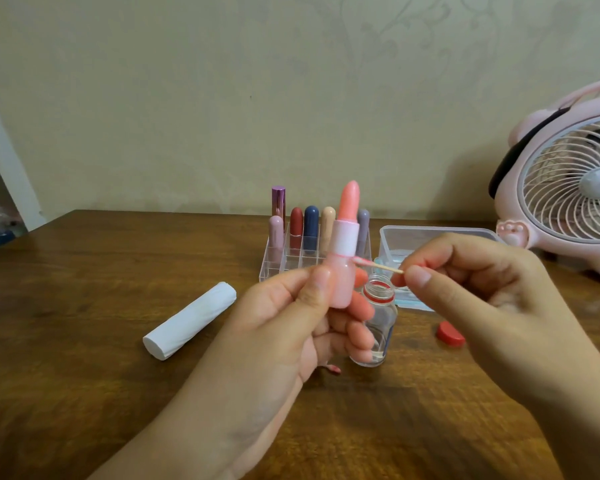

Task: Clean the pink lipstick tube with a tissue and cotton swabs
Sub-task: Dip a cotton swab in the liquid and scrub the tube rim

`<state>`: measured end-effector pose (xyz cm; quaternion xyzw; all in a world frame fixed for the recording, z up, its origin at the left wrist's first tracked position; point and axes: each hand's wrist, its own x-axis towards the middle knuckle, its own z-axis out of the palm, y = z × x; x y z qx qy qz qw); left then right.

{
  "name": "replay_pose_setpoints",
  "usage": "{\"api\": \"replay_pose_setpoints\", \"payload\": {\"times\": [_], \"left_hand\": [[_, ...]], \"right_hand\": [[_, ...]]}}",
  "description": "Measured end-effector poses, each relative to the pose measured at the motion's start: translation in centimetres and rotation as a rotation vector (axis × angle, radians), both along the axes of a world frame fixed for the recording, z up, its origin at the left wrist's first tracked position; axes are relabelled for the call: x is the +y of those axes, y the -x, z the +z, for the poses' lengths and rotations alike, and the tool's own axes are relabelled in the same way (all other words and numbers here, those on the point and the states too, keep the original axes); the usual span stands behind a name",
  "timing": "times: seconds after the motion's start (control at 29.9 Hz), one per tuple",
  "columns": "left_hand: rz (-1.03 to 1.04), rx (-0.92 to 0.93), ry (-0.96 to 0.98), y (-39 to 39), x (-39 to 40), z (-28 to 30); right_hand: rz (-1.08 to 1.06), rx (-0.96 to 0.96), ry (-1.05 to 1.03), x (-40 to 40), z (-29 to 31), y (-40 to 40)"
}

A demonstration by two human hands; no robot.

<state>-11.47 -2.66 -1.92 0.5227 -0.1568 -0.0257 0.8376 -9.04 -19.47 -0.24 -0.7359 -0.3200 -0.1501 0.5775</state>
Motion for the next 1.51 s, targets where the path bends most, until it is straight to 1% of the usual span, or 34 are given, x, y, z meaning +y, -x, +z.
{"api": "replay_pose_setpoints", "payload": {"times": [0.23, 0.44, 0.5, 0.6, 0.7, 0.74, 0.8, 0.87, 0.94, 1.07, 1.24, 1.34, 1.44, 1.51], "left_hand": [[-0.096, 0.037, 0.042, 0.0, -0.2, -0.2], [-0.175, 0.096, 0.151, -0.1, -0.3, -0.4], [-0.231, 0.115, 0.185, -0.3, -0.1, -0.6], [-0.378, 0.098, 0.256, -0.7, 0.3, -1.0], [-0.405, 0.108, 0.264, -1.0, 0.5, -1.2], [-0.381, 0.109, 0.256, -0.9, 0.4, -1.1], [-0.256, 0.113, 0.201, -0.7, 0.2, -0.8], [-0.048, 0.107, 0.062, -0.4, 0.0, -0.3], [0.134, 0.065, -0.104, -0.2, -0.1, 0.0], [0.373, -0.025, -0.348, -0.2, 0.1, 0.0], [0.562, -0.161, -0.454, -0.3, 0.0, -0.8], [0.661, -0.216, -0.560, -0.1, -0.1, -0.9], [0.702, -0.245, -0.603, 0.1, -0.1, -0.9], [0.704, -0.231, -0.604, -0.1, -0.1, -0.9]], "right_hand": [[0.028, 0.002, -0.005, 0.0, 0.1, 0.0], [0.007, -0.035, 0.030, 0.4, 0.0, 0.2], [0.018, -0.024, 0.031, 0.3, 0.1, 0.1], [0.031, 0.010, 0.027, -0.2, 0.0, -0.1], [0.020, 0.025, 0.057, -0.4, 0.0, -0.2], [0.008, 0.023, 0.058, -0.4, 0.0, -0.3], [-0.022, 0.008, 0.037, -0.6, 0.1, -0.4], [-0.042, -0.027, 0.008, -0.7, 0.1, -0.4], [-0.059, -0.071, 0.030, -0.6, 0.1, -0.3], [-0.170, -0.184, 0.169, 0.3, -0.5, 0.1], [-0.209, -0.273, 0.287, 1.6, -0.9, 0.8], [-0.240, -0.278, 0.279, 1.5, -0.8, 0.9], [-0.255, -0.298, 0.295, 1.7, -0.7, 0.9], [-0.258, -0.306, 0.329, 1.8, -0.8, 1.0]]}}
